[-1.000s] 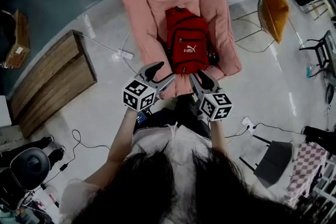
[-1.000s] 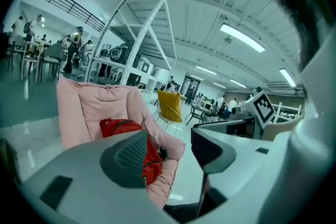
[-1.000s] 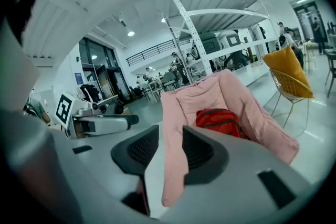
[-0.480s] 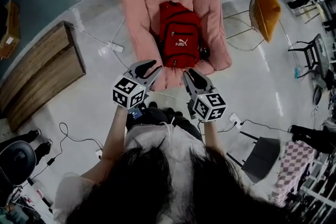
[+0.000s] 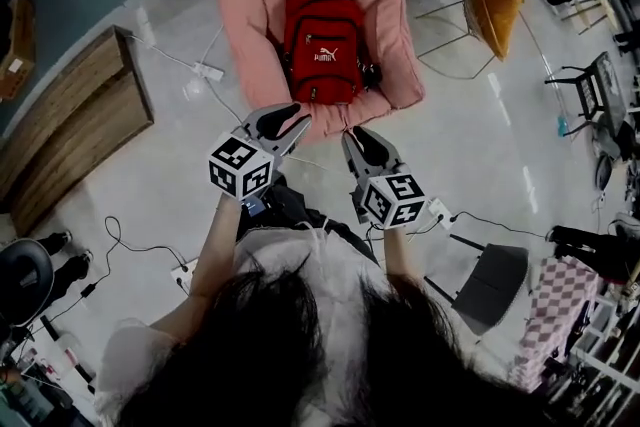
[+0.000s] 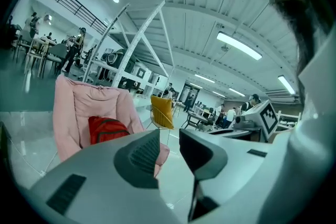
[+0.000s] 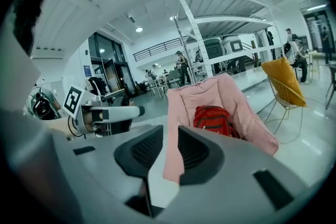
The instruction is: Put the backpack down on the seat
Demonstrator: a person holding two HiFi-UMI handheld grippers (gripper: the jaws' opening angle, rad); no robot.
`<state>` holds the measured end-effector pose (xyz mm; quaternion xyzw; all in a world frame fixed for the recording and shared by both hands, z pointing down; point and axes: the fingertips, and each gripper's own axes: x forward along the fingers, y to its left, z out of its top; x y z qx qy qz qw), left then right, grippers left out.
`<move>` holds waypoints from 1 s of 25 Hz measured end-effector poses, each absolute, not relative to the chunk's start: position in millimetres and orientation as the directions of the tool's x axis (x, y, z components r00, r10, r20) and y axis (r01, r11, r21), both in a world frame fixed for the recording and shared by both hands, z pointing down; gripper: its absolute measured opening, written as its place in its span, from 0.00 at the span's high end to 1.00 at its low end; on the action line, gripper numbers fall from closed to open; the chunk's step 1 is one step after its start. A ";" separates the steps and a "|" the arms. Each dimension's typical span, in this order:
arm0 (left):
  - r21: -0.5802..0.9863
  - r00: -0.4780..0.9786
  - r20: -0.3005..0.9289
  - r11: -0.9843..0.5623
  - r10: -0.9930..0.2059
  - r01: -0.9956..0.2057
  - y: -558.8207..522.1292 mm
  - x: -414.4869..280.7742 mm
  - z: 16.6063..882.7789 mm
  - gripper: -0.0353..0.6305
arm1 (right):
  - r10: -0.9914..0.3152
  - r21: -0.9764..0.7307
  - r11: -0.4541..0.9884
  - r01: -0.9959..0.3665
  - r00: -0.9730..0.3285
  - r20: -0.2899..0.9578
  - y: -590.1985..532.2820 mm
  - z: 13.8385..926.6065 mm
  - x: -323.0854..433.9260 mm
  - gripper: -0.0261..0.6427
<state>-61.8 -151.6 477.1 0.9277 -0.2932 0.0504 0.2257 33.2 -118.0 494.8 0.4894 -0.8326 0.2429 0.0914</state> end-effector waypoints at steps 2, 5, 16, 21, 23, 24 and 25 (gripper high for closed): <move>0.388 0.826 0.227 -0.730 -0.515 -0.562 -132.9 -45.5 474.1 0.76 | -0.766 -0.323 0.410 -0.853 -0.515 0.384 -101.7 496.1 43.9 0.81; 0.361 0.823 0.253 -0.740 -0.509 -0.568 -103.4 -25.5 473.7 0.76 | -0.764 -0.336 0.426 -0.840 -0.533 0.365 -79.2 494.9 57.6 0.82; 0.326 0.776 0.320 -0.705 -0.544 -0.629 -3.9 4.9 476.3 0.76 | -0.746 -0.378 0.485 -0.789 -0.598 0.293 -4.3 489.9 83.3 0.82; 0.321 0.765 0.352 -0.698 -0.539 -0.640 28.3 14.0 482.3 0.76 | -0.734 -0.386 0.500 -0.775 -0.616 0.287 23.5 493.7 85.5 0.82; 0.319 0.768 0.353 -0.702 -0.535 -0.636 37.9 17.3 481.2 0.76 | -0.731 -0.379 0.504 -0.776 -0.618 0.291 32.5 493.9 85.9 0.82; 0.315 0.768 0.354 -0.705 -0.534 -0.635 41.4 18.6 480.4 0.76 | -0.731 -0.375 0.506 -0.777 -0.617 0.292 35.7 493.2 86.5 0.82; 0.308 0.768 0.355 -0.709 -0.533 -0.634 44.5 19.4 479.6 0.76 | -0.732 -0.371 0.507 -0.778 -0.616 0.292 38.3 492.1 87.0 0.82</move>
